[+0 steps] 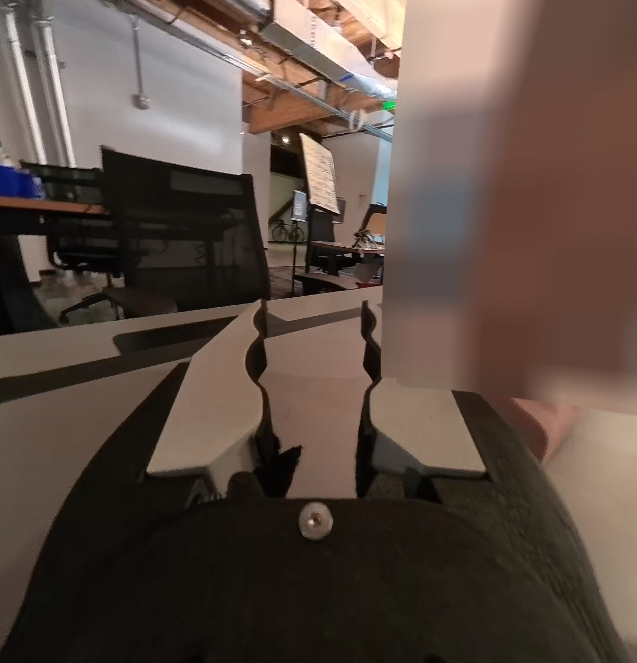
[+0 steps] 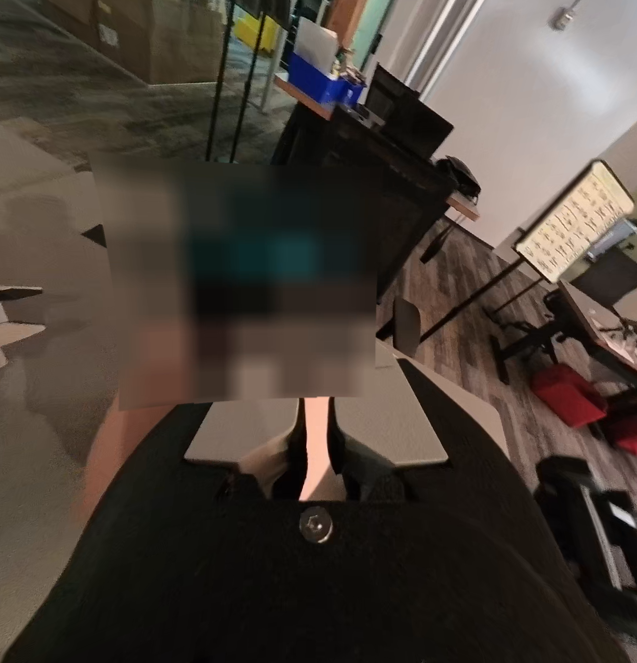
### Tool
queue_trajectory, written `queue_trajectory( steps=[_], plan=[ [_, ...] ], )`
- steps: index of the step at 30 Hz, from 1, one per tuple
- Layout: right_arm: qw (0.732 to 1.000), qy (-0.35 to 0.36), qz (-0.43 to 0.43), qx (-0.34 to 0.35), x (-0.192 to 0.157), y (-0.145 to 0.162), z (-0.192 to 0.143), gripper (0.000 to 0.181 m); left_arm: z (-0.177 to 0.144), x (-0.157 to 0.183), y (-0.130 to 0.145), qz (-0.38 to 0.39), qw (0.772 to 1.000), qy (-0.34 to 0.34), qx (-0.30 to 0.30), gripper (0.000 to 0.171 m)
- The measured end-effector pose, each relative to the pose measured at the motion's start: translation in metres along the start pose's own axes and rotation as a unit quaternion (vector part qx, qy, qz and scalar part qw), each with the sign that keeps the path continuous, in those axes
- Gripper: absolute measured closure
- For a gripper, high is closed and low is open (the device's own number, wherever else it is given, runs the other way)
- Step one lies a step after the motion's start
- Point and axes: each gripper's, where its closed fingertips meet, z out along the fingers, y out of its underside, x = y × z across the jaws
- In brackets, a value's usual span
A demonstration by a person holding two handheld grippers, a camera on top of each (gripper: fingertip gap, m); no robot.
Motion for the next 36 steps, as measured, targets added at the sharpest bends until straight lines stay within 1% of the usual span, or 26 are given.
queue_trajectory(
  steps=[1, 3, 6, 8, 10, 15, 19, 21, 24, 26, 27, 29, 31, 32, 33, 34, 36],
  plan=[
    [1.0, -0.009, -0.011, 0.001, -0.006, -0.004, 0.002, 0.181, -0.001, -0.005, -0.001, -0.003, 1.0, -0.006, 0.001, 0.12],
    [0.999, -0.01, -0.043, -0.004, -0.014, -0.011, 0.003, 0.181, -0.001, -0.016, -0.005, -0.001, 1.0, -0.02, 0.006, 0.12],
    [0.997, -0.014, -0.068, 0.014, -0.026, -0.023, -0.001, 0.181, -0.001, -0.033, -0.016, 0.013, 0.999, -0.027, 0.021, 0.12],
    [0.996, -0.007, -0.076, 0.036, -0.029, -0.03, -0.011, 0.181, 0.002, -0.041, -0.019, 0.037, 0.999, -0.029, 0.021, 0.121],
    [0.995, 0.0, -0.08, 0.06, -0.033, -0.034, -0.022, 0.181, 0.004, -0.053, -0.017, 0.072, 0.996, -0.048, 0.014, 0.125],
    [0.991, 0.011, -0.099, 0.095, -0.046, -0.03, -0.045, 0.181, 0.01, -0.071, -0.014, 0.122, 0.99, -0.068, -0.002, 0.13],
    [0.987, 0.02, -0.102, 0.119, -0.057, -0.021, -0.059, 0.181, 0.009, -0.079, -0.019, 0.125, 0.99, -0.064, 0.003, 0.13],
    [0.985, 0.017, -0.097, 0.139, -0.068, -0.019, -0.066, 0.181, 0.006, -0.074, -0.017, 0.122, 0.991, -0.048, 0.005, 0.131],
    [0.982, -0.006, -0.094, 0.164, -0.095, -0.016, -0.072, 0.181, 0.005, -0.07, -0.01, 0.119, 0.992, -0.046, -0.001, 0.132],
    [0.979, -0.031, -0.096, 0.179, -0.119, -0.013, -0.074, 0.181, 0.004, -0.072, -0.01, 0.109, 0.993, -0.055, 0.0, 0.131],
    [0.976, -0.054, -0.097, 0.187, -0.136, -0.012, -0.073, 0.18, 0.004, -0.075, -0.011, 0.102, 0.993, -0.061, 0.003, 0.131],
    [0.97, -0.125, -0.109, 0.178, -0.178, 0.001, -0.068, 0.163, 0.001, -0.084, -0.014, 0.092, 0.992, -0.085, 0.008, 0.132],
    [0.967, -0.183, -0.107, 0.144, -0.218, 0.026, -0.055, 0.145, -0.007, -0.097, -0.013, 0.082, 0.991, -0.106, 0.007, 0.132],
    [0.966, -0.198, -0.099, 0.133, -0.236, 0.041, -0.047, 0.139, -0.008, -0.101, -0.012, 0.074, 0.991, -0.112, 0.005, 0.132],
    [0.968, -0.193, -0.09, 0.13, -0.247, 0.058, -0.038, 0.14, -0.009, -0.104, -0.012, 0.066, 0.991, -0.117, 0.005, 0.132],
    [0.973, -0.166, -0.077, 0.139, -0.252, 0.074, -0.027, 0.14, -0.01, -0.106, -0.013, 0.058, 0.991, -0.12, 0.007, 0.133],
    [0.978, -0.109, -0.024, 0.179, -0.259, 0.104, -0.011, 0.141, -0.009, -0.11, -0.014, 0.05, 0.991, -0.125, 0.012, 0.133]
  ],
)
